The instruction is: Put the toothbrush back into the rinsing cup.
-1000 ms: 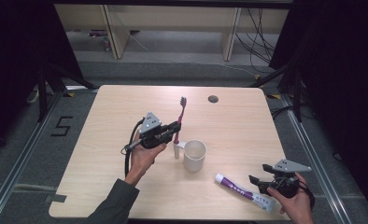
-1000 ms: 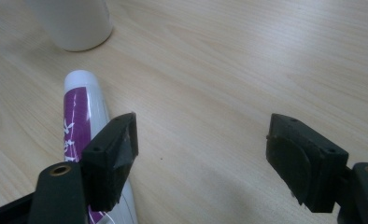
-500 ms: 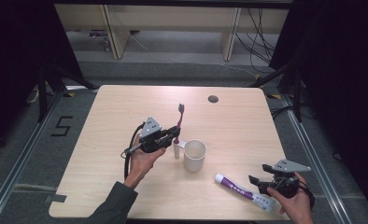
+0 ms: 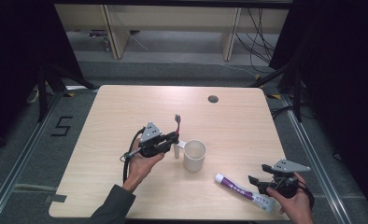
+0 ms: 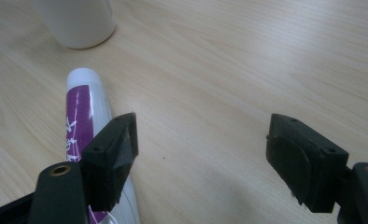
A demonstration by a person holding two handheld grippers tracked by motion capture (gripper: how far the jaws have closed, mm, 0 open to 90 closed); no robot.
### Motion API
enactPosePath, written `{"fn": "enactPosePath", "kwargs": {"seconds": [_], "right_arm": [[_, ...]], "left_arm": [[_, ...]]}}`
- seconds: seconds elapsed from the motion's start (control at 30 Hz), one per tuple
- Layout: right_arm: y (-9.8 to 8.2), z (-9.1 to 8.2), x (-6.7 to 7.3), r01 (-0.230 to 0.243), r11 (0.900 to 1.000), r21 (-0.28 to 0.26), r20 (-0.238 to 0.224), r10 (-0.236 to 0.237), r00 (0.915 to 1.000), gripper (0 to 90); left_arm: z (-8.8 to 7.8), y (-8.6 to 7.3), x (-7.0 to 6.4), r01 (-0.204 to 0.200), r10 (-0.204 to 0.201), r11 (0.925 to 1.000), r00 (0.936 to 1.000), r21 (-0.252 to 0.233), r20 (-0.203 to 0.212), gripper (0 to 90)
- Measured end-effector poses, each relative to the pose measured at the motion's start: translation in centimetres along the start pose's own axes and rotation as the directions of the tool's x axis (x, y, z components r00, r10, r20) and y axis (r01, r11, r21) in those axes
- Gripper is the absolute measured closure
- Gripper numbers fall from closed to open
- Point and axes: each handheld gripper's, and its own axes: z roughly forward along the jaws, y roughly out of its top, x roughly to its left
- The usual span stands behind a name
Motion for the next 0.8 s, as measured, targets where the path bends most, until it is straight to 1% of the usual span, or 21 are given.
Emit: {"fn": "enactPosePath", "kwargs": {"seconds": [0.17, 0.3, 0.33, 0.43, 0.5, 0.53, 0.63, 0.67, 0.7, 0.73, 0.8], "right_arm": [[-0.01, 0.05, 0.01, 0.006, 1.0, -0.006, 0.002, -0.006, 1.0, 26.1], [-0.01, 0.04, 0.02, 0.007, 1.0, -0.005, 0.002, -0.007, 1.0, 26.0], [0.0, 0.05, 0.01, 0.007, 1.0, -0.004, 0.002, -0.007, 1.0, 26.1], [-0.01, 0.05, 0.03, 0.009, 1.0, -0.004, 0.002, -0.009, 1.0, 26.0], [0.01, 0.04, 0.02, 0.007, 1.0, -0.005, 0.003, -0.007, 1.0, 26.1], [0.0, 0.05, 0.01, 0.007, 1.0, -0.005, 0.002, -0.007, 1.0, 26.1], [0.0, 0.05, 0.02, 0.008, 1.0, -0.005, 0.002, -0.008, 1.0, 26.1], [0.01, 0.04, 0.02, 0.008, 1.0, -0.005, 0.002, -0.008, 1.0, 26.1], [0.01, 0.04, 0.02, 0.008, 1.0, -0.005, 0.002, -0.008, 1.0, 26.1], [-0.01, 0.05, 0.02, 0.008, 1.0, -0.005, 0.002, -0.008, 1.0, 26.1], [0.0, 0.05, 0.01, 0.006, 1.0, -0.005, 0.002, -0.006, 1.0, 26.1]], "left_arm": [[-0.04, -0.29, -0.03, -0.005, 0.005, 0.9999, 1.0, 0.015, 0.0, 79.9], [-0.05, -0.62, -0.09, -0.004, 0.003, 0.9998, 1.0, 0.021, 0.009, 79.1], [-0.11, -0.65, -0.08, -0.006, 0.006, 0.9995, 1.0, 0.03, 0.002, 78.9], [-0.12, -0.67, -0.08, -0.005, 0.005, 0.9996, 1.0, 0.028, -0.002, 76.9], [-0.12, -0.65, -0.13, 0.0, 0.0, 0.9997, 1.0, 0.025, 0.005, 74.8], [-0.19, -0.59, -0.21, 0.0, 0.0, 0.9996, 1.0, 0.028, -0.004, 72.1], [-0.26, -0.46, -0.3, -0.005, 0.005, 0.9998, 1.0, 0.02, -0.008, 64.0], [-0.39, -0.37, -0.34, -0.011, 0.012, 0.9996, 0.9997, 0.026, -0.023, 60.7], [-0.48, -0.3, -0.38, -0.007, 0.008, 0.9995, 0.9996, 0.031, -0.027, 57.0], [-0.55, -0.22, -0.41, 0.003, -0.002, 0.9996, 0.9996, 0.027, -0.027, 53.9], [-0.75, 0.0, -0.49, 0.018, -0.017, 0.9995, 0.9991, 0.024, -0.039, 47.3]]}}
